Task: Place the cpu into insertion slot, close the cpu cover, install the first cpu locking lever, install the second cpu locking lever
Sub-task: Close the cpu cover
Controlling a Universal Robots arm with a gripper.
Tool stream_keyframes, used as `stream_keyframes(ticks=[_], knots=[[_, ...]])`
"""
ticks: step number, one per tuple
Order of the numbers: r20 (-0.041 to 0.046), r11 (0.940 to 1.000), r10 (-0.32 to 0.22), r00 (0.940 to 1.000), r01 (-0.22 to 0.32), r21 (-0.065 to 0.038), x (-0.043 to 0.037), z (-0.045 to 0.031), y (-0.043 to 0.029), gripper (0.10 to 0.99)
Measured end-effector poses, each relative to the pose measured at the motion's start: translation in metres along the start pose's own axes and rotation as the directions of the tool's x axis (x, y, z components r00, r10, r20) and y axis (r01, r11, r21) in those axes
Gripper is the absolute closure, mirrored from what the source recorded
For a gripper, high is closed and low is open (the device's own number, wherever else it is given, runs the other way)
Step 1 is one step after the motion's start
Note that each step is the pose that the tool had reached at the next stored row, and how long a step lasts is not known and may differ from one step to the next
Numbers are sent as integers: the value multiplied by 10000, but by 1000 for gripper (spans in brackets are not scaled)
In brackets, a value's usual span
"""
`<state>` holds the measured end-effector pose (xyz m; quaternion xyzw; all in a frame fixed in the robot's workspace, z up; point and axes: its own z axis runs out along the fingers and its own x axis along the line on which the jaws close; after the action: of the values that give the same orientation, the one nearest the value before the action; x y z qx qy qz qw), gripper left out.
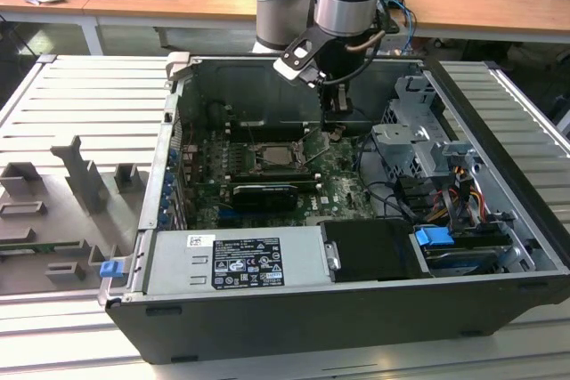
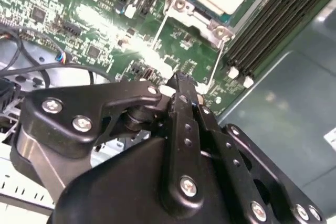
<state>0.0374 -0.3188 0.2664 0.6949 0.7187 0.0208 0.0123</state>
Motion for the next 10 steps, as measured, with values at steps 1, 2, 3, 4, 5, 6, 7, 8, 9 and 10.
stream_keyframes(ticks=[1,2,3,4,5,6,7,8,9,10], knots=[[4,10000,2,10000,-2,0,-1,12,28,980],[6,10000,3,10000,-3,0,-2,20,44,980],[9,10000,3,10000,-3,0,-2,27,53,980],[11,10000,3,10000,-3,1,-3,32,58,980],[11,10000,4,10000,-4,2,-3,40,70,980],[14,10000,3,10000,-3,5,-4,43,86,980],[16,10000,3,10000,-3,10,-5,46,100,980],[17,10000,4,10000,-4,12,-4,53,116,980],[22,10000,4,10000,-5,14,-5,58,128,980],[31,10000,3,10000,-3,15,-6,68,151,980]])
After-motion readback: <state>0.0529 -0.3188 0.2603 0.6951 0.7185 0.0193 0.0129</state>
